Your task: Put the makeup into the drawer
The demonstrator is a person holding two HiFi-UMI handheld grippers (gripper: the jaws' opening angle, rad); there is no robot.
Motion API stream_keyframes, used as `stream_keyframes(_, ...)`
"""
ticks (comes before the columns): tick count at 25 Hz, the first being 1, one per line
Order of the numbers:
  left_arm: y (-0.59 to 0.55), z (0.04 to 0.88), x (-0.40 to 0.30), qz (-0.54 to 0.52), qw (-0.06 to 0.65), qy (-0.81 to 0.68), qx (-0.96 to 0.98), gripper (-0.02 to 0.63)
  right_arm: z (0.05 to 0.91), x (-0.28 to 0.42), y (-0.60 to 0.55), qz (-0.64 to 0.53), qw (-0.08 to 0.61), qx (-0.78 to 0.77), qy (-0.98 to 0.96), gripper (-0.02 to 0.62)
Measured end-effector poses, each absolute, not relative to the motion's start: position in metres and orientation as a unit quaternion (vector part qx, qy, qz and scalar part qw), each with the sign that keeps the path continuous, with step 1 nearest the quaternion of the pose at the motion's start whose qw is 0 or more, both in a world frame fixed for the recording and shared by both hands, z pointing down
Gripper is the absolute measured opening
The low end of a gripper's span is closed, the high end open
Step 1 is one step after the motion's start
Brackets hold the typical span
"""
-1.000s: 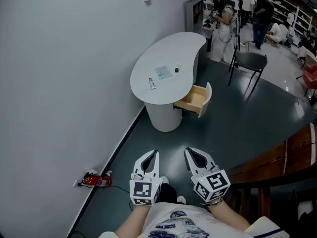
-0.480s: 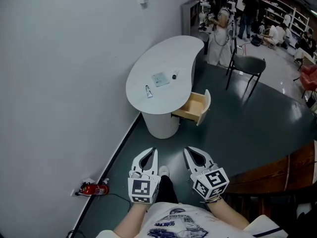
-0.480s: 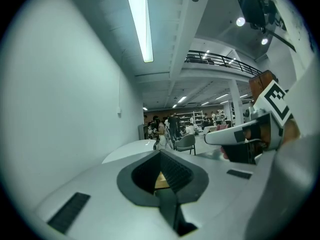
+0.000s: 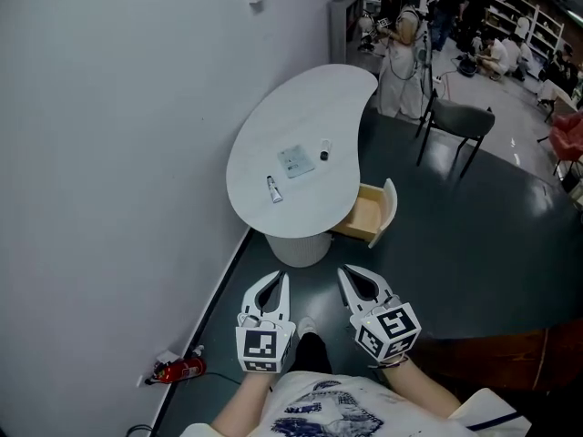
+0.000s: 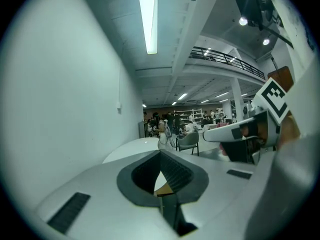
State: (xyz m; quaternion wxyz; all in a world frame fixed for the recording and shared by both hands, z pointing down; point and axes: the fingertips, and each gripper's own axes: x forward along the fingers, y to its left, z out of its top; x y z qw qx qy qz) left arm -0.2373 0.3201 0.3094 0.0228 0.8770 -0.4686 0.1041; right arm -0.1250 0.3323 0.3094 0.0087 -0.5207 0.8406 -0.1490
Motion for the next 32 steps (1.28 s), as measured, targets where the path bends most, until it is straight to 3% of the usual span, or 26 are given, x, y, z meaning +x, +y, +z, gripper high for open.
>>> stream_keyframes(14,0.166,0.304,-0.256,0.1,0.02,-0.436,0.894,0.048,0.309,-0.144,0.189,-0.155,0.007,-0.551,0.82,0.02)
stream_keyframes(32,0.102,0.316,-0.258,0.099,0.044,-0.427,0.897,0.048,0.31,-0.146,0.13,-0.156,-0.016,-0.564,0.811,0.02)
